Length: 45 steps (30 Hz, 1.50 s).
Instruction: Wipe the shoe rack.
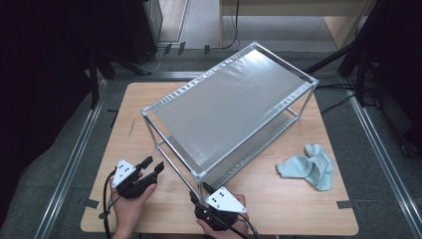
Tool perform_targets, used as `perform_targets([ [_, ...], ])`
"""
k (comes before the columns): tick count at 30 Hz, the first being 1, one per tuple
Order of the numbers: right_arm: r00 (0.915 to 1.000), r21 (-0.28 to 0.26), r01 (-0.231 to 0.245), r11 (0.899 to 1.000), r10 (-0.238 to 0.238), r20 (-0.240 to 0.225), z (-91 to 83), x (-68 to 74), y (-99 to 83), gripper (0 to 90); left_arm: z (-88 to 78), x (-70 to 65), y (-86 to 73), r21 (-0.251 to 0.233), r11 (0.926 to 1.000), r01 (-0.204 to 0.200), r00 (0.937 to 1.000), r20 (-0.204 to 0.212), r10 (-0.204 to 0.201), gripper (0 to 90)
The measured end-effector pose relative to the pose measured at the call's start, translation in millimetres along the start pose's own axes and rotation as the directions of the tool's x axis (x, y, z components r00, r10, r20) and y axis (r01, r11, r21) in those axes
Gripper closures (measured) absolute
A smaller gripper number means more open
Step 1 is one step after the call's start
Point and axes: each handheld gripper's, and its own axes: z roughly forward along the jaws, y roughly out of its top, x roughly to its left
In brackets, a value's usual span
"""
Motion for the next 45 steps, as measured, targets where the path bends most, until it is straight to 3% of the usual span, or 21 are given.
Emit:
perform_targets([
  [2,0.9997,-0.008,-0.011,1.000,0.011,-0.021,-2.6,-4.0,1.3,79.1,6.2,5.9,5.2,-0.002,0.9996,0.027,0.9993,-0.025,-0.027,48.2],
  [6,0.9998,-0.013,-0.008,1.000,0.008,-0.016,-9.3,-9.8,-1.0,79.9,21.8,12.9,14.9,0.015,0.9994,0.032,0.9953,-0.092,-0.031,48.2],
  [9,0.9991,-0.011,0.005,1.000,-0.005,-0.041,-15.0,-15.2,-2.7,80.0,36.3,18.5,22.4,0.055,0.9959,0.071,0.9901,-0.125,-0.064,49.6],
  [11,0.9984,-0.011,0.023,1.000,-0.024,-0.051,-21.0,-19.8,-3.5,80.4,45.2,19.6,27.4,0.078,0.9940,0.077,0.9876,-0.143,-0.065,51.9],
  [14,0.9976,-0.010,0.026,1.000,-0.027,-0.063,-29.3,-28.2,-6.7,80.3,52.8,16.7,31.9,0.083,0.9953,0.049,0.9897,-0.138,-0.037,57.6],
  [16,0.9971,-0.012,0.029,0.999,-0.030,-0.070,-34.5,-32.6,-8.1,80.4,56.9,13.1,33.2,0.097,0.9951,0.018,0.9961,-0.087,-0.010,64.9],
  [19,0.9979,-0.010,0.036,0.999,-0.037,-0.053,-43.5,-39.8,-8.3,80.7,58.5,9.9,32.8,0.102,0.9946,-0.019,0.9978,-0.062,0.025,75.0],
  [20,0.9981,-0.010,0.039,0.999,-0.039,-0.047,-45.6,-42.3,-8.3,80.7,57.3,9.8,32.5,0.097,0.9951,-0.022,0.9989,-0.038,0.025,78.2],
  [23,0.9988,-0.010,0.037,0.999,-0.038,-0.032,-52.8,-51.4,-7.5,81.0,51.4,1.9,29.1,0.094,0.9933,-0.067,0.9965,-0.044,0.072,80.0],
  [26,0.9997,-0.011,0.024,1.000,-0.024,0.004,-58.4,-62.7,-5.0,80.8,42.7,-2.8,24.4,0.097,0.9933,-0.062,0.9974,-0.031,0.066,80.3],
  [34,0.9962,-0.045,-0.002,0.999,0.006,0.087,-69.3,-88.6,2.5,81.1,8.5,-22.6,14.7,0.076,0.9922,-0.099,0.9949,-0.015,0.100,81.1],
  [45,0.9809,-0.059,-0.032,0.998,0.043,0.190,-79.4,-113.9,5.4,81.1,-29.6,-54.9,-5.9,0.066,0.9896,-0.127,0.9912,0.046,0.124,81.4],
])
